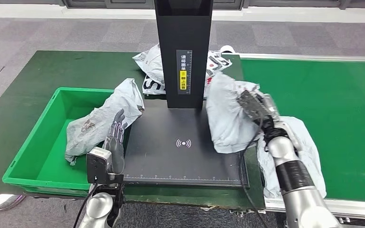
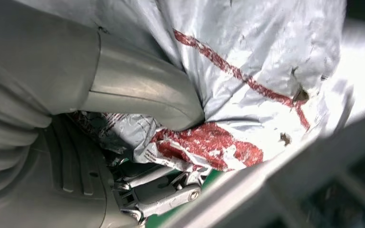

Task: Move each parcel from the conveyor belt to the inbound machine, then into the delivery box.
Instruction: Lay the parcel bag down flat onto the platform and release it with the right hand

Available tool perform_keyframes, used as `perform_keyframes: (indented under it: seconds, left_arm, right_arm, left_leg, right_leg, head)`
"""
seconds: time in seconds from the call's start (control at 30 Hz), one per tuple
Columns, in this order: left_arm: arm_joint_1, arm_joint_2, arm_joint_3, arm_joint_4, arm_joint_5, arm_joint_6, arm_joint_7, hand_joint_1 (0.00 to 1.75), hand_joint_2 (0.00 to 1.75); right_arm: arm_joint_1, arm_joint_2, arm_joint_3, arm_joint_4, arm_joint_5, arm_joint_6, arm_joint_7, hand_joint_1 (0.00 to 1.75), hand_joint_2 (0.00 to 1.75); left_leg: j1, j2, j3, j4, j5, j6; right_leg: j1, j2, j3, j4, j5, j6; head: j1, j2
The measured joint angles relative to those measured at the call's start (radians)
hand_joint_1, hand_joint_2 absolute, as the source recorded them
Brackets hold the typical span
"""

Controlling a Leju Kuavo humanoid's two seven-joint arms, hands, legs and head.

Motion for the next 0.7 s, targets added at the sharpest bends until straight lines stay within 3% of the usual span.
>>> perform_keyframes:
  seconds: [0.03, 0.17, 0.6, 0.7]
  left_arm:
    - [-0.004, -0.001, -0.001, 0.001, 0.0, 0.0, 0.0, 0.0, 0.0]
    - [-0.021, -0.002, -0.012, 0.006, 0.001, -0.001, 0.0, 0.0, 1.75]
    - [-0.042, -0.01, -0.019, 0.014, 0.01, 0.014, 0.0, 0.0, 1.75]
    - [-0.042, -0.01, -0.019, 0.014, 0.01, 0.015, -0.002, 0.0, 1.75]
  right_arm:
    - [-0.01, 0.027, 0.023, 0.034, -0.002, -0.002, -0.001, 1.75, 1.75]
    - [-0.033, 0.111, 0.108, 0.132, -0.029, -0.002, -0.009, 1.75, 1.75]
    - [-0.095, 0.243, 0.225, 0.259, -0.12, 0.047, -0.014, 1.75, 1.75]
    - [-0.109, 0.259, 0.241, 0.278, -0.127, 0.05, -0.014, 0.45, 1.75]
  left_leg:
    - [0.001, -0.001, 0.0, 0.0, 0.0, 0.0]
    - [0.002, -0.001, -0.001, 0.0, 0.001, -0.001]
    - [0.002, -0.001, -0.001, 0.0, 0.001, -0.001]
    - [0.002, -0.001, -0.001, 0.0, 0.001, -0.001]
  right_leg:
    - [0.001, -0.001, 0.0, 0.0, 0.0, 0.0]
    - [0.001, -0.001, 0.0, 0.0, 0.0, 0.0]
    - [0.0, -0.001, -0.001, 0.0, 0.0, 0.0]
    - [0.0, -0.001, -0.001, 0.0, 0.0, 0.0]
  head:
    - [0.0, 0.0]
    - [0.0, 0.0]
    - [0.0, 0.0]
    - [0.0, 0.0]
